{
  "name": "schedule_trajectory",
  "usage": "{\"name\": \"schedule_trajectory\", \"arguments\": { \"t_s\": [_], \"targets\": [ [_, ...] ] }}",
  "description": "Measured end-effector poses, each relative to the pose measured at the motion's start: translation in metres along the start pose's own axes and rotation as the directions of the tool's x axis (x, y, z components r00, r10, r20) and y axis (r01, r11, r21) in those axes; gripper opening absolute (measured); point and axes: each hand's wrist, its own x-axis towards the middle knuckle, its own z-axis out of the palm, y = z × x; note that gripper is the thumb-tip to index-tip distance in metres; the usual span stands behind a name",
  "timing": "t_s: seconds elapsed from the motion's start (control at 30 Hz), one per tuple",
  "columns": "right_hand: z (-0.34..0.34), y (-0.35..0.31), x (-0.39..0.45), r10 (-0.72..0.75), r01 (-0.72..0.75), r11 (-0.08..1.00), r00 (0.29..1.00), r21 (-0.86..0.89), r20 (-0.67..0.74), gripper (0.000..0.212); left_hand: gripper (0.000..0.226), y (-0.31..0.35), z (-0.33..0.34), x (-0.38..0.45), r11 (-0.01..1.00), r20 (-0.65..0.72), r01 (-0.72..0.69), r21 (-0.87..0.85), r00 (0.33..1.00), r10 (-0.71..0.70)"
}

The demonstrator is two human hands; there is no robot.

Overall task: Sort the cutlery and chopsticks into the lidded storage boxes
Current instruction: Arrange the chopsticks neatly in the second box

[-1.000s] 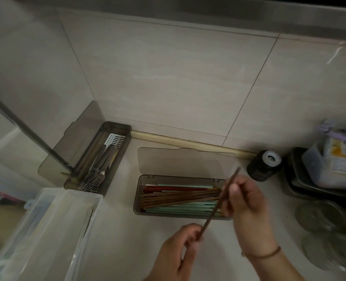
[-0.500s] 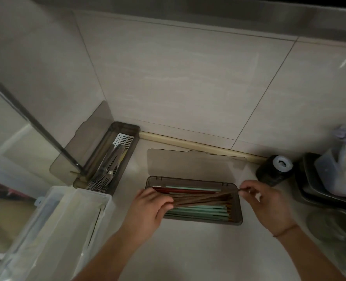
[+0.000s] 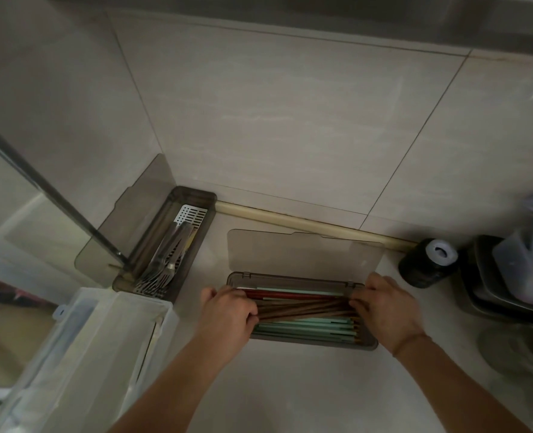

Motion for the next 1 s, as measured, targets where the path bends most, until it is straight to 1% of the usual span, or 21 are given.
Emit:
{"name": "schedule_trajectory", "arguments": {
  "t_s": [0.17, 0.3, 0.37, 0.4, 0.43, 0.47, 0.5, 0.53, 0.57, 0.6, 0.63, 0.67, 0.7, 0.73, 0.77, 0.8, 0.83, 0.9, 0.93, 0.97, 1.0],
  "targets": [
    [0.006, 0.006, -0.003, 0.05, -0.051, 0.996, 0.998, 0.068, 0.024, 0.009, 0.014, 0.002, 0.0, 0.006, 0.999, 0.03, 0.028, 0.045, 0.999, -0.029],
    [0.007, 0.012, -0.008, 0.082, -0.083, 0.971, 0.997, 0.226, 0.013, 0.011, 0.015, 0.001, 0.0, 0.005, 1.0, 0.034, 0.016, -0.016, 0.999, -0.015],
    [0.005, 0.013, -0.011, 0.142, -0.127, 0.941, 0.989, 0.314, -0.025, 0.013, 0.016, 0.0, -0.002, 0.004, 0.99, -0.028, -0.022, -0.137, 0.999, 0.018],
    [0.003, 0.013, -0.011, 0.199, -0.162, 0.913, 0.978, 0.375, -0.06, 0.019, 0.014, -0.001, -0.003, 0.003, 0.971, -0.1, -0.027, -0.237, 0.995, 0.003],
    [0.0, 0.013, -0.01, 0.286, -0.215, 0.859, 0.954, 0.465, -0.087, 0.022, 0.013, -0.002, -0.005, 0.002, 0.935, -0.188, -0.012, -0.353, 0.98, -0.059],
    [-0.005, 0.011, -0.009, 0.38, -0.26, 0.767, 0.921, 0.586, -0.089, 0.017, 0.014, -0.002, -0.007, 0.001, 0.877, -0.275, 0.022, -0.48, 0.945, -0.175],
    [-0.009, 0.009, -0.006, 0.457, -0.295, 0.646, 0.888, 0.704, -0.047, 0.01, 0.017, -0.003, -0.009, 0.001, 0.792, -0.33, 0.063, -0.607, 0.886, -0.324],
    [-0.014, 0.006, -0.003, 0.492, -0.315, 0.536, 0.871, 0.784, 0.013, 0.018, 0.025, -0.003, -0.012, 0.002, 0.681, -0.318, 0.106, -0.724, 0.825, -0.467],
    [-0.016, 0.004, 0.0, 0.475, -0.314, 0.472, 0.878, 0.823, 0.062, 0.032, 0.033, -0.004, -0.016, 0.004, 0.55, -0.232, 0.149, -0.822, 0.794, -0.562],
    [-0.018, 0.004, 0.002, 0.436, -0.311, 0.437, 0.894, 0.844, 0.104, 0.042, 0.04, -0.004, -0.019, 0.007, 0.41, -0.107, 0.186, -0.893, 0.797, -0.594],
    [-0.021, 0.003, 0.002, 0.395, -0.297, 0.451, 0.912, 0.842, 0.11, 0.048, 0.044, -0.004, -0.021, 0.009, 0.292, -0.01, 0.197, -0.936, 0.814, -0.581],
    [-0.025, 0.0, 0.001, 0.383, -0.289, 0.445, 0.917, 0.848, 0.112, 0.05, 0.046, -0.004, -0.023, 0.011, 0.211, 0.036, 0.186, -0.96, 0.827, -0.561],
    [-0.027, -0.004, -0.002, 0.389, -0.272, 0.459, 0.917, 0.846, 0.084, 0.051, 0.048, -0.003, -0.024, 0.011, 0.174, 0.042, 0.167, -0.97, 0.828, -0.559],
    [-0.029, -0.007, -0.008, 0.419, -0.269, 0.424, 0.905, 0.865, 0.076, 0.05, 0.05, -0.002, -0.024, 0.01, 0.17, 0.026, 0.15, -0.974, 0.817, -0.576],
    [-0.029, -0.01, -0.016, 0.454, -0.263, 0.411, 0.89, 0.873, 0.055, 0.049, 0.05, 0.0, -0.023, 0.007, 0.183, 0.003, 0.144, -0.973, 0.794, -0.608],
    [-0.028, -0.014, -0.025, 0.484, -0.268, 0.37, 0.873, 0.889, 0.062, 0.046, 0.047, 0.002, -0.02, 0.002, 0.197, -0.01, 0.152, -0.969, 0.766, -0.643],
    [-0.024, -0.018, -0.035, 0.499, -0.284, 0.41, 0.865, 0.866, 0.048, 0.04, 0.04, 0.005, -0.017, -0.004, 0.212, -0.016, 0.166, -0.963, 0.75, -0.661],
    [-0.011, -0.028, -0.055, 0.507, -0.349, 0.555, 0.861, 0.755, 0.026, 0.017, 0.021, 0.01, -0.006, -0.019, 0.278, -0.029, 0.196, -0.94, 0.768, -0.64],
    [-0.006, -0.035, -0.063, 0.506, -0.371, 0.6, 0.862, 0.709, 0.022, 0.009, 0.014, 0.011, 0.002, -0.026, 0.365, -0.07, 0.196, -0.91, 0.796, -0.602],
    [0.0, -0.039, -0.071, 0.49, -0.362, 0.672, 0.871, 0.647, -0.022, 0.014, 0.012, 0.012, 0.009, -0.033, 0.484, -0.136, 0.184, -0.856, 0.822, -0.553],
    [0.005, -0.041, -0.078, 0.438, -0.31, 0.76, 0.893, 0.572, -0.099, 0.02, 0.014, 0.012, 0.016, -0.038, 0.596, -0.203, 0.166, -0.785, 0.841, -0.502]
  ]
}}
